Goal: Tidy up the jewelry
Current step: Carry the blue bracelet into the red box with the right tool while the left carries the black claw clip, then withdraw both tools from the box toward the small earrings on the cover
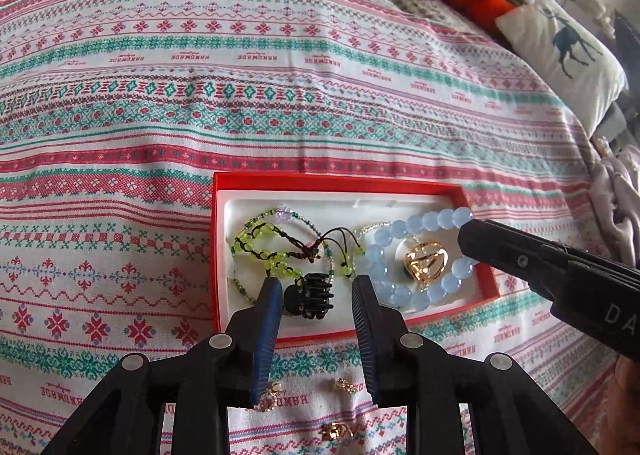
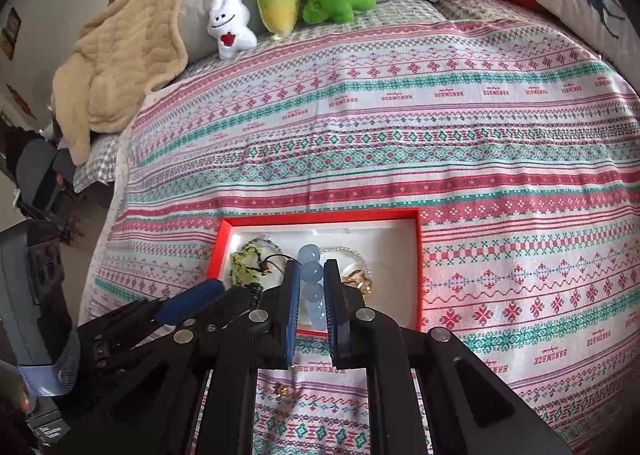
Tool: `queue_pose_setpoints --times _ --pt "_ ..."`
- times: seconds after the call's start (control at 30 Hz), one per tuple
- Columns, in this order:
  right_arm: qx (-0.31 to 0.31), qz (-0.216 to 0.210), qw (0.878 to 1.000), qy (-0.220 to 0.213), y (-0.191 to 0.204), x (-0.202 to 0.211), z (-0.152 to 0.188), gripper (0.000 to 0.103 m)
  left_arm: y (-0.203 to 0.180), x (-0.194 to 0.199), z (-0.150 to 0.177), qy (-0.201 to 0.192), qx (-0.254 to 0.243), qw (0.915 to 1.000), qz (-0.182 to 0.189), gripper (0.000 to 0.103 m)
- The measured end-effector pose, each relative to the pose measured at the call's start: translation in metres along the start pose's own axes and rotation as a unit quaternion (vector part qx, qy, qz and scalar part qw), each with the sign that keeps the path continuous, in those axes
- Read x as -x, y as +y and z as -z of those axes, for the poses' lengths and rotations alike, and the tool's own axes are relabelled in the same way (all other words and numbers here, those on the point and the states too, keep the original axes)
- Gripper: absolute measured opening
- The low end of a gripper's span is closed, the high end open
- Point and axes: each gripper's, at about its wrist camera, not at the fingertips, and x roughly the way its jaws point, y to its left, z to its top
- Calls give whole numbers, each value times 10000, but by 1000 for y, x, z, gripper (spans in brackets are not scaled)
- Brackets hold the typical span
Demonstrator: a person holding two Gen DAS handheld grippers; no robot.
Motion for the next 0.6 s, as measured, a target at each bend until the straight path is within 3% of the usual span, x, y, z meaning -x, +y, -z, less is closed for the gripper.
queue_pose_setpoints --times 0.17,0.43,0.6 --pt "24 325 9994 103 -14 -9 3 13 -2 1 4 1 -145 9998 -170 34" --pt "-135 277 9994 185 -27 -12 0 14 -3 4 5 -25 -256 9991 -330 48" --pt "-53 206 9997 86 -21 1 4 37 -4 12 10 -92 -345 9984 -440 60"
